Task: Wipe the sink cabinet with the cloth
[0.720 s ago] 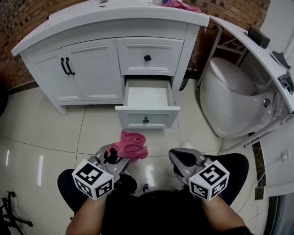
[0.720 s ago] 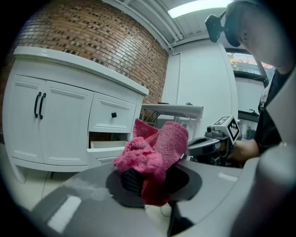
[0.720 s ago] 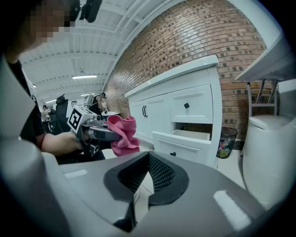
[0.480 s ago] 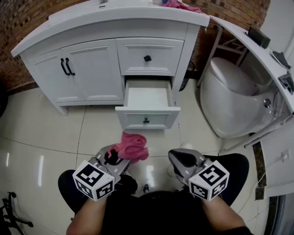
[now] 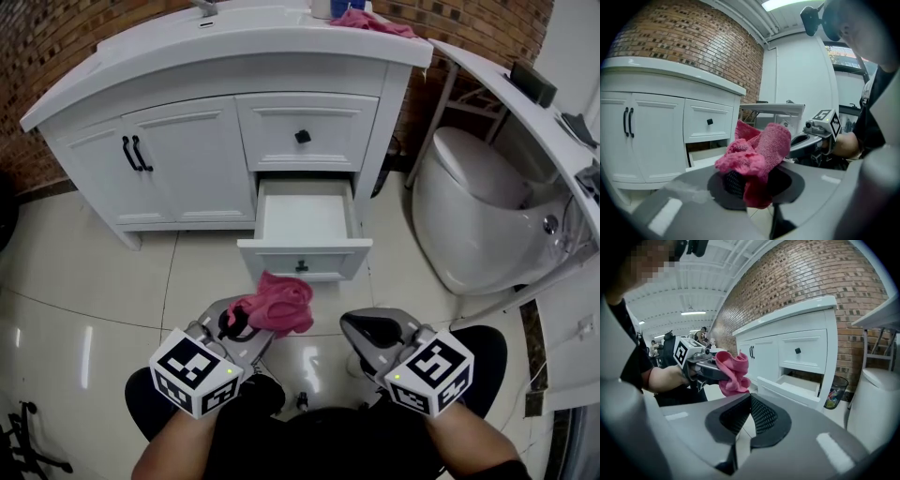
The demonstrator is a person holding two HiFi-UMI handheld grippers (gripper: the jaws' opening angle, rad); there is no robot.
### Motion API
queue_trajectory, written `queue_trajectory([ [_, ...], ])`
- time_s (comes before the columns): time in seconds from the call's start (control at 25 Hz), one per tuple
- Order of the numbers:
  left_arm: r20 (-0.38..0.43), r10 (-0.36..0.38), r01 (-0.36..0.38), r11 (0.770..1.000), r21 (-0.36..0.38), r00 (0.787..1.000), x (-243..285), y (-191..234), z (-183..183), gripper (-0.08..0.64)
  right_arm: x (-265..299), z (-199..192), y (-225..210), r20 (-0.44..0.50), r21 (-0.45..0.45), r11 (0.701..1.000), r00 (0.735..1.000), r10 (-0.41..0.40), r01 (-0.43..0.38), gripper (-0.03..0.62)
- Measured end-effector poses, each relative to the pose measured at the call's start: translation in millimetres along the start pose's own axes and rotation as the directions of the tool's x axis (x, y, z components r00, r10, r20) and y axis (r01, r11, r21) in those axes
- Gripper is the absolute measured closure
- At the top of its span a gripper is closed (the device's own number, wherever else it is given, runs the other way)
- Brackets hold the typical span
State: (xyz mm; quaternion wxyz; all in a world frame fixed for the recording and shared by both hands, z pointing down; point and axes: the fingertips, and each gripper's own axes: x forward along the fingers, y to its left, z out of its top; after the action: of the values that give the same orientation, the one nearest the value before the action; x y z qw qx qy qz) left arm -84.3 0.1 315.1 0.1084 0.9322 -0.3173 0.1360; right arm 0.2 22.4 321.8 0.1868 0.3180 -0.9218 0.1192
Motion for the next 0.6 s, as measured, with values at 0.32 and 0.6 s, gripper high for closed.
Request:
queue_trajectory([
  [0.32,0.016,0.048,-0.049,0.995,0.084,0.999,23,61,64,0.468,22,46,-23,0.01,-0.025,0.999,0.999,0.037,-0.037,0.584],
  [0.6,-0.072,0.067,-0.059,0.992,0.108,0.995,74,120,69,0.469,53,70,-54,-0.007,0.004,0.998,0.998,0.06,-0.06,0.584],
])
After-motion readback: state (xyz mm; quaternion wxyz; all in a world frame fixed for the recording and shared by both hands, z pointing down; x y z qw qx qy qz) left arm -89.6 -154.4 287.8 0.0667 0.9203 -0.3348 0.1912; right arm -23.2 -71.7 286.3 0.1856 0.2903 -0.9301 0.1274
